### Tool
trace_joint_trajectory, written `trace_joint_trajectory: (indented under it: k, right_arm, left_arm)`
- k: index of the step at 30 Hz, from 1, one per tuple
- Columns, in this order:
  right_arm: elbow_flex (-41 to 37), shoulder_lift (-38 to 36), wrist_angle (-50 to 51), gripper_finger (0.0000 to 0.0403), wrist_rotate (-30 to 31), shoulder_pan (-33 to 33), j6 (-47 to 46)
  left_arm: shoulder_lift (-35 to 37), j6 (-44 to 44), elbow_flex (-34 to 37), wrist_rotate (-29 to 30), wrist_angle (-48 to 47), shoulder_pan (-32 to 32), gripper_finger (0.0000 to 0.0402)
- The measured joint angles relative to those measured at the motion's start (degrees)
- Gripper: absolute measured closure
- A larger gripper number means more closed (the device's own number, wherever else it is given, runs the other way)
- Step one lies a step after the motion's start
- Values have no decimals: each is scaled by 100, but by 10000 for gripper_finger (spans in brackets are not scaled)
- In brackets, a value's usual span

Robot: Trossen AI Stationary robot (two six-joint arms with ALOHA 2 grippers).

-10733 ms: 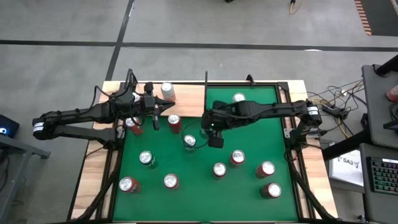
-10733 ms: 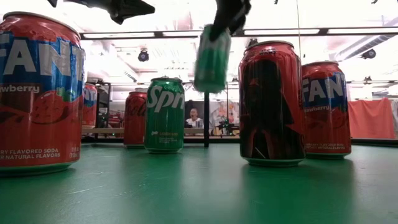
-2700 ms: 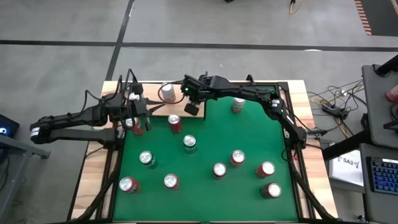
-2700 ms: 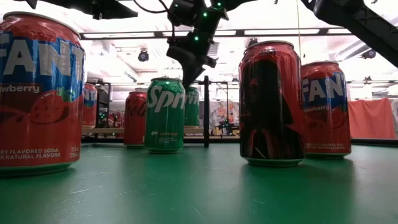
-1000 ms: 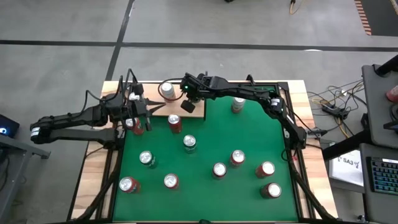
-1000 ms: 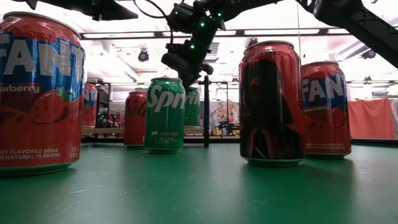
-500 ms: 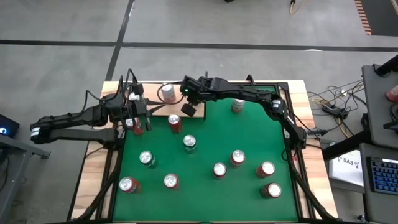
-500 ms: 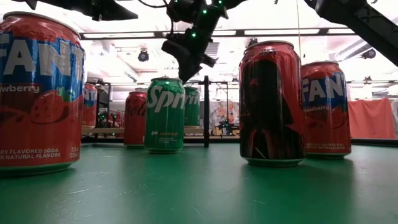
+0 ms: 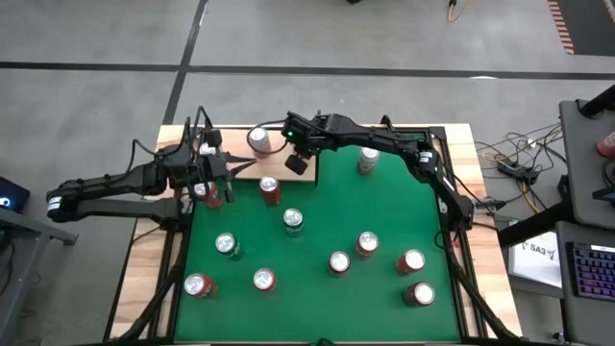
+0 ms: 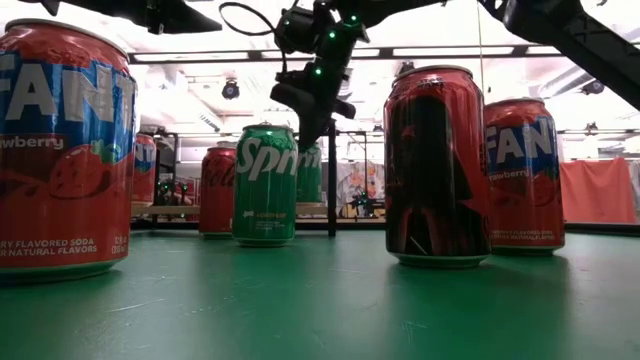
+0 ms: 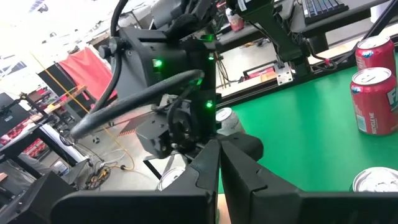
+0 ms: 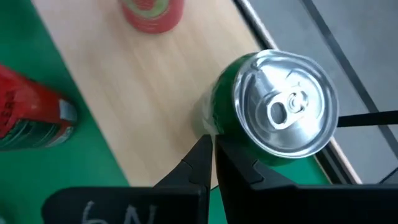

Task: Place canned beverage on shelf
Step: Put the green soda can on the shelf

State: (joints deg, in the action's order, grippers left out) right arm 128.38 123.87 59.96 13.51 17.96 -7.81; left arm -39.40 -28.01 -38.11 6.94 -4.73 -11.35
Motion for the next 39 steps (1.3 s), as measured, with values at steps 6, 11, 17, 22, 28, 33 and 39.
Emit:
trace_joint_trajectory:
  k: [6,11,17,22,28,33,39]
  right_arm:
    - [0,0,-67,390,1,45,-123]
    - [0,1,-304,390,-222,-31,-154]
    - [0,2,-791,390,-260,-41,74]
    - [-16,2,-804,390,-253,82,124]
    - [-171,2,-804,390,-142,157,136]
    - [-212,4,-799,390,41,185,138]
    - [-214,7,-804,390,64,194,177]
  left_arm:
    - [0,0,0,0,-2,1,402]
    - [0,0,0,0,-2,2,402]
    - [0,0,0,0,-2,1,402]
    - [0,-1,0,0,-2,1,402]
    - [0,-2,0,0,-2,0,402]
    - [0,-1,0,0,-2,0,402]
    - [0,-2,0,0,-2,0,402]
